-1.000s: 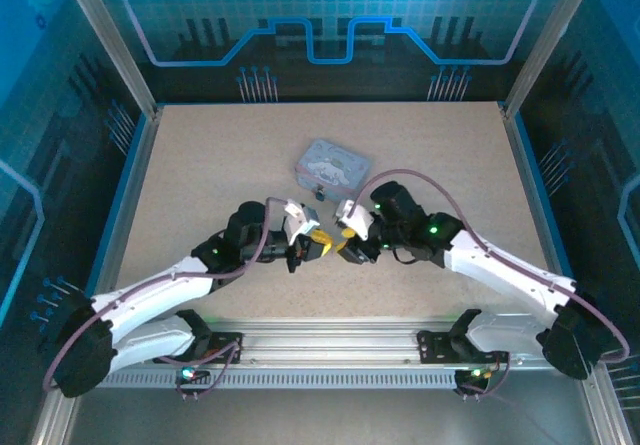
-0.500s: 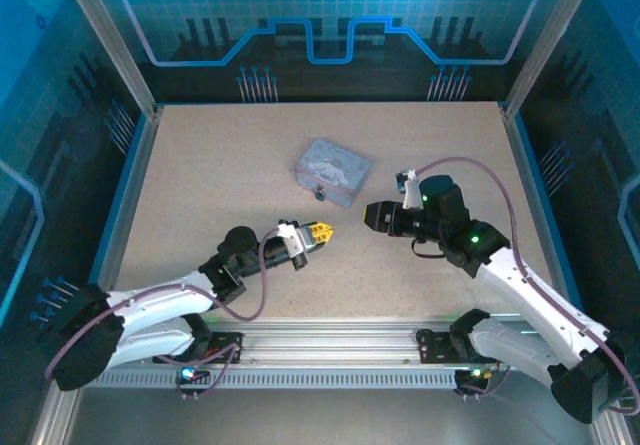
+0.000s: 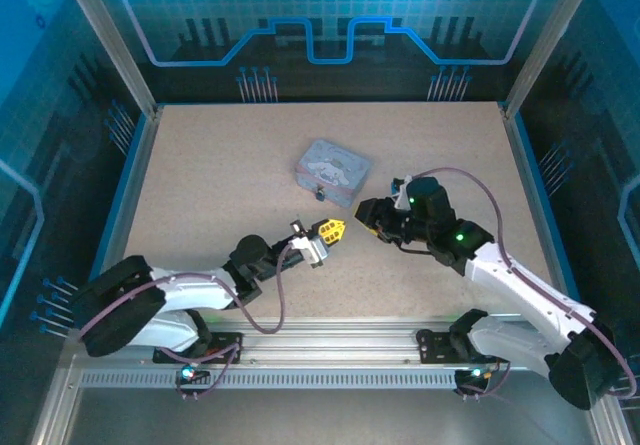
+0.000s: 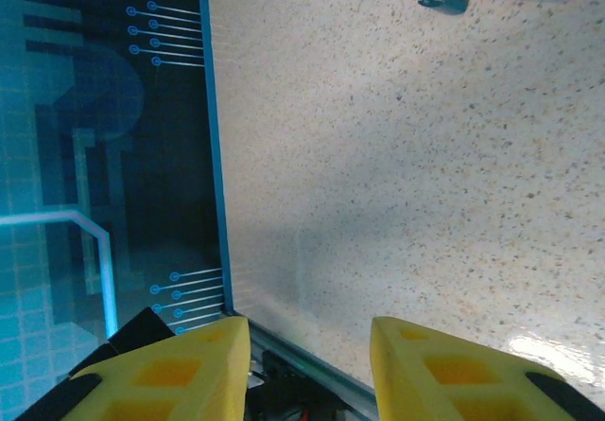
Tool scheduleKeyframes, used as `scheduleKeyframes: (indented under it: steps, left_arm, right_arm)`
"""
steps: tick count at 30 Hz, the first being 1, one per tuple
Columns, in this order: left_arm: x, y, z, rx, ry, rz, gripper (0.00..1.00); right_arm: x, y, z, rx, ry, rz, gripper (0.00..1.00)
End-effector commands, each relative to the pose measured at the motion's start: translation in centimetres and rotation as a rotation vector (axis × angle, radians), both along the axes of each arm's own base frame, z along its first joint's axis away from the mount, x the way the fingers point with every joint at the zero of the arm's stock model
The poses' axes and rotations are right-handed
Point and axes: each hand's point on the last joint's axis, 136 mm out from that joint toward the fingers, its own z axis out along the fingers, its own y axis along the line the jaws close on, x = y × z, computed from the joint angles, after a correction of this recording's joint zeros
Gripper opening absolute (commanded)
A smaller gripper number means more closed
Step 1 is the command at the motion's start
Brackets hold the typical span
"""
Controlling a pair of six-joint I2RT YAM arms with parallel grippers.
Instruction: Unlock the padlock with the key
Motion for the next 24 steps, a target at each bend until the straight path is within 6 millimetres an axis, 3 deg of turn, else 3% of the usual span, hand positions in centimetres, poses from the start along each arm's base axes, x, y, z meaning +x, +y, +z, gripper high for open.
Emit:
scheduleKeyframes:
  steps: [1, 24]
  left_arm:
    - [0.1, -0.4, 2.5, -0.064, -0.103, 0.010, 0.00]
    - [1.8, -2.2, 0.2, 0.028, -0.128, 0.055, 0.00]
  right_arm:
    - [0.6, 1.2, 2.6, 0.090, -0.012, -0.010, 0.36]
    - [1.2, 2.0, 2.7, 0.137, 0.027, -0.021, 0.25]
